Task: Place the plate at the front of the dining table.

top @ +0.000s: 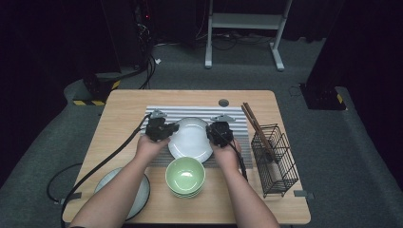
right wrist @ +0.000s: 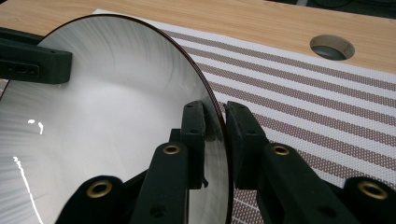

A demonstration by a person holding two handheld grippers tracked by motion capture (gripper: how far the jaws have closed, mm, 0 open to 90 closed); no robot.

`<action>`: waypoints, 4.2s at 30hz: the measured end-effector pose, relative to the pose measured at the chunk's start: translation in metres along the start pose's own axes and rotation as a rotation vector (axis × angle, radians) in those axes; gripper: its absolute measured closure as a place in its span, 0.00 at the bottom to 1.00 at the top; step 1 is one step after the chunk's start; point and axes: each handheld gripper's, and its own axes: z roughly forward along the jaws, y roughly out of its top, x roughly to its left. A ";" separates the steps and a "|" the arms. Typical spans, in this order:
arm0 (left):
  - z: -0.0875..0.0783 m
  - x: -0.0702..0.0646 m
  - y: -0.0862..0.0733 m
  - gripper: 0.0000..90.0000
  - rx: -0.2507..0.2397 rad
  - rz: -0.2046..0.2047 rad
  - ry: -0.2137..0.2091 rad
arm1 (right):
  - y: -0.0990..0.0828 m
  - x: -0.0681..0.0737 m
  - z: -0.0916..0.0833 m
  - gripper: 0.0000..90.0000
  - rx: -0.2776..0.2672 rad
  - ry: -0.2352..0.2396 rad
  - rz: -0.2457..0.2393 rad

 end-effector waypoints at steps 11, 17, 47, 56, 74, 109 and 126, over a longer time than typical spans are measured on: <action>0.012 0.007 0.000 0.87 0.021 -0.043 -0.004 | -0.001 -0.007 0.015 0.86 0.008 -0.003 0.032; 0.014 0.011 0.001 0.88 0.038 -0.047 -0.010 | -0.001 -0.007 0.018 0.86 0.010 -0.012 0.020; 0.037 0.026 -0.004 0.88 0.095 -0.074 -0.018 | -0.006 -0.017 0.050 0.85 0.059 -0.010 0.041; 0.044 0.030 -0.008 0.87 0.117 -0.088 -0.021 | -0.004 -0.016 0.054 0.84 0.073 -0.024 0.042; 0.014 0.019 0.005 0.61 0.060 -0.028 0.055 | -0.008 -0.004 0.015 0.62 -0.017 -0.088 -0.023; -0.019 0.007 -0.017 0.38 0.122 0.014 0.028 | -0.052 0.008 -0.052 0.48 -0.096 -0.109 -0.012; -0.041 0.000 -0.026 0.36 0.196 0.090 0.051 | -0.094 0.008 -0.075 0.55 -0.062 -0.099 -0.035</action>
